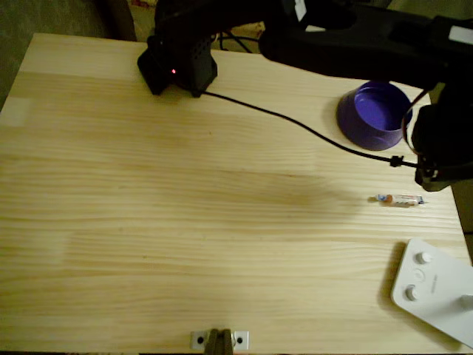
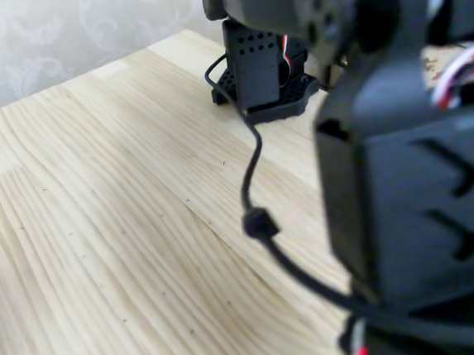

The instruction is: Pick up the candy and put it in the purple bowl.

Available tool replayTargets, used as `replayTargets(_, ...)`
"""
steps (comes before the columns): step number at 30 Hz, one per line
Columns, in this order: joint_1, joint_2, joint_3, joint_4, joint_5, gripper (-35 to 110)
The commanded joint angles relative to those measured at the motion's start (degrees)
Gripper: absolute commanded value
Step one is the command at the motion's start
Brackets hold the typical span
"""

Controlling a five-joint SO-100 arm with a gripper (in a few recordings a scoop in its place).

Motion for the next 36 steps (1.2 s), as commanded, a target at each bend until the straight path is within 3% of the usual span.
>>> replayTargets(1, 0.09, 3.6, -3.08, 0.97, -0.62, 5)
replayTargets(16, -2.11, 4.04, 3.16, 0.97, 0.18, 25)
replayTargets(22, -1.32, 8.17, 9.14, 0.97, 0.7, 25)
replayTargets(28, -0.53, 14.15, 14.77, 0.97, 12.22, 21)
replayTargets(33, 0.53, 14.15, 16.0, 2.29, 11.07, 18)
replayTargets(36, 0.79, 9.76, 8.53, 5.54, 10.9, 18)
